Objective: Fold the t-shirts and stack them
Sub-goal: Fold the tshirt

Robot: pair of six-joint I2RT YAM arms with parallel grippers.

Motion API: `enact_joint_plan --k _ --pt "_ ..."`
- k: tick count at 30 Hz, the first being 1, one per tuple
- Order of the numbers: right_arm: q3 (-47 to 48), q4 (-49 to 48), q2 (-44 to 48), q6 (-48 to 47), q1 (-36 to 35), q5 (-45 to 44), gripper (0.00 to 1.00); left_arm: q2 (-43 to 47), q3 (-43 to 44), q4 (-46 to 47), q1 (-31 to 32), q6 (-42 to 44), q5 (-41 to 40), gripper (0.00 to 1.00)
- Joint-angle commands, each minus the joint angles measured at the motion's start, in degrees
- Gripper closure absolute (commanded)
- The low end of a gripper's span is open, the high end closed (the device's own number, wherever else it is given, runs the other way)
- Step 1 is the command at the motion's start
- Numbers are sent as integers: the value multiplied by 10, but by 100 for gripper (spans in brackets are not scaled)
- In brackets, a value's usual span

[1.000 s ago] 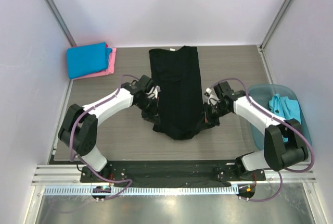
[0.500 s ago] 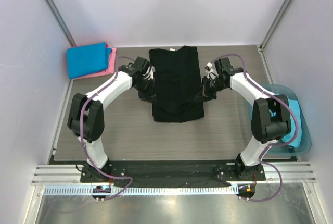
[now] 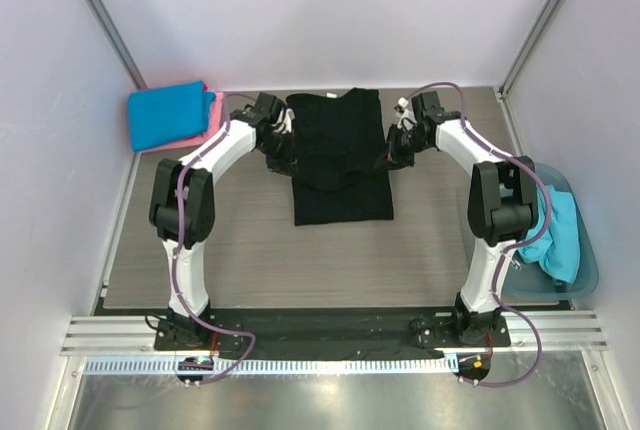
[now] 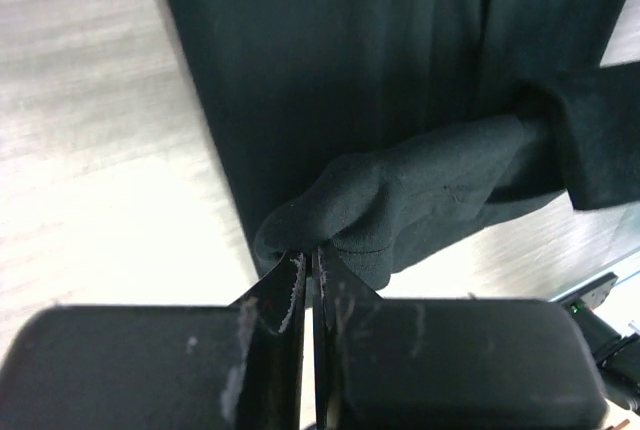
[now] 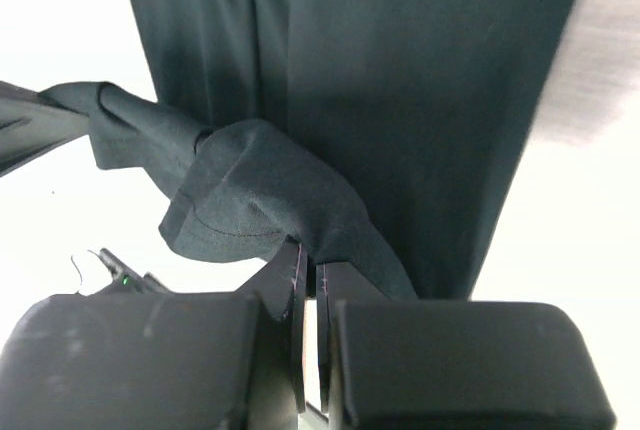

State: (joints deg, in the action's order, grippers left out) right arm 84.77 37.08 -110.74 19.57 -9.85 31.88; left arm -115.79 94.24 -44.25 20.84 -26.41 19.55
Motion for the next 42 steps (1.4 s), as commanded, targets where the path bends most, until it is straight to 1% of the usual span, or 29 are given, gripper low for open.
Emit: enact_joint_plan --k 1,12,24,25,26,27,28,29,30,31,33,34,36,37,38,39,40,41,42 --pt "52 -24 -16 -21 8 -16 99 -15 39 24 -4 16 13 100" --pt "137 -31 -109 -30 11 -17 99 -57 81 39 -9 30 -14 100" --pt "217 -31 -167 -37 12 -23 99 -76 103 44 -12 42 -63 100" --pt "221 -32 -171 -38 12 -20 97 -79 104 43 -12 42 -72 99" --pt "225 -32 -178 -39 11 -18 90 -80 104 43 -12 42 -85 98" --pt "233 -37 -179 -46 11 -24 83 -82 104 42 -12 41 -107 90" --pt "237 -39 -179 -49 11 -30 76 -81 105 41 -12 39 -124 79" --pt "246 -39 -175 -50 11 -34 65 -79 104 41 -12 39 -136 67" --pt "247 -39 -166 -60 11 -44 60 -74 103 40 -12 42 -148 51" --pt "247 -39 -156 -66 12 -48 55 -67 98 40 -11 44 -170 46" --pt "232 -28 -117 -77 15 -60 53 -38 92 36 -11 49 -187 38" --pt "223 -24 -102 -79 17 -64 52 -26 88 29 -11 51 -211 34" --pt "172 -17 -45 -76 31 -69 51 20 63 16 -12 52 -232 29" --pt "149 -13 -23 -74 36 -67 49 36 51 1 -12 50 -233 28" --pt "101 -9 -5 -75 42 -65 49 56 19 -8 -12 45 -226 27" --pt "75 3 32 -79 47 -61 49 87 0 -15 -15 41 -213 25" --pt "47 7 48 -80 52 -51 48 105 -25 -20 -19 31 -192 24" --pt "-7 10 61 -79 55 -43 48 119 -75 -22 -25 2 -125 23" --pt "-34 10 76 -77 60 -33 47 141 -108 -16 -46 -21 -81 22"
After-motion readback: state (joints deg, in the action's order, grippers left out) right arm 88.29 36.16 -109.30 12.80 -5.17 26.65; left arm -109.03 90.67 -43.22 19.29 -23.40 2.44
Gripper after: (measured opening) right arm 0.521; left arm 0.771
